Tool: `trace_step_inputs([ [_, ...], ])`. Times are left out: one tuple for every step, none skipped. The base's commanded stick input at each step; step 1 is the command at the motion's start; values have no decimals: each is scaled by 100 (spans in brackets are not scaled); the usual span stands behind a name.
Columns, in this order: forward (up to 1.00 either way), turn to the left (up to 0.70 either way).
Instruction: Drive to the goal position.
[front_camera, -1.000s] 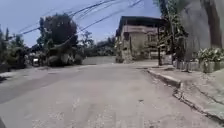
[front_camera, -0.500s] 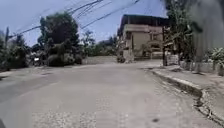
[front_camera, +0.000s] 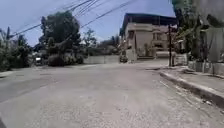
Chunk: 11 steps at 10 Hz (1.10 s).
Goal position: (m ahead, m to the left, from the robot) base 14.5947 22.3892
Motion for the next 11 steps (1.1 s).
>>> trace_step_inputs([
  [100, 1],
  [100, 1],
  [100, 1],
  [100, 1],
  [100, 1],
  [100, 1],
  [100, 1],
  [100, 1],
  [100, 1],
  [100, 1],
  [100, 1],
])
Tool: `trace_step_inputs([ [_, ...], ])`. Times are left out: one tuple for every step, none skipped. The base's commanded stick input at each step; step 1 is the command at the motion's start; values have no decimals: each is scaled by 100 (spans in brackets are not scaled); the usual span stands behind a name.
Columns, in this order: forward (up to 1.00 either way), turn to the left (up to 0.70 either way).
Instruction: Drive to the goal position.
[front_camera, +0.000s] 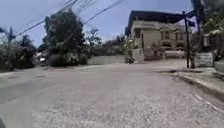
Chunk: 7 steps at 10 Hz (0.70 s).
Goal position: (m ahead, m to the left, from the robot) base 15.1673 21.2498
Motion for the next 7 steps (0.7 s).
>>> trace_step_inputs([
  [100, 1],
  [100, 1],
  [100, 1],
  [100, 1],
  [100, 1],
  [100, 1],
  [100, 1],
])
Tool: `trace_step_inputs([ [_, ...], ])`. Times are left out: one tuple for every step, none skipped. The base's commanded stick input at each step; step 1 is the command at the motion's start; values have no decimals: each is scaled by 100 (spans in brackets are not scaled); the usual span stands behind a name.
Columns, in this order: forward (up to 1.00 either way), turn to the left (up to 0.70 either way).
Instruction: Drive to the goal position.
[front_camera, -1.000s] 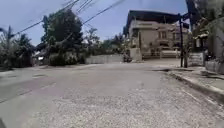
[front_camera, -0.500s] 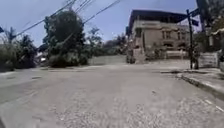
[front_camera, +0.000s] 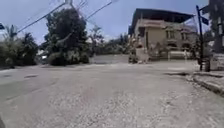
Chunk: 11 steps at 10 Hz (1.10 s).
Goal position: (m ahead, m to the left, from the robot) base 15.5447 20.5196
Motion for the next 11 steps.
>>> trace_step_inputs([
  [100, 1],
  [100, 1],
  [100, 1],
  [100, 1],
  [100, 1],
  [100, 1],
  [100, 1],
  [100, 1],
  [100, 1],
  [100, 1],
  [100, 1],
])
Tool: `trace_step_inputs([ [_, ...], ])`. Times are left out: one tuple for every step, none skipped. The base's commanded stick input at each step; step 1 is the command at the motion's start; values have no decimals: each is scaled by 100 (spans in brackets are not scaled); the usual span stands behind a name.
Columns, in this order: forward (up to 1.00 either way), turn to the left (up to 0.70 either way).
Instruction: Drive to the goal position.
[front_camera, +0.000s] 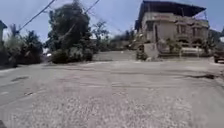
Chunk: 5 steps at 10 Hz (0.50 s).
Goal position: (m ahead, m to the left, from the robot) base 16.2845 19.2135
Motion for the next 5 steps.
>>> trace_step_inputs([
  [100, 1],
  [100, 1],
  [100, 1],
  [100, 1],
  [100, 1],
])
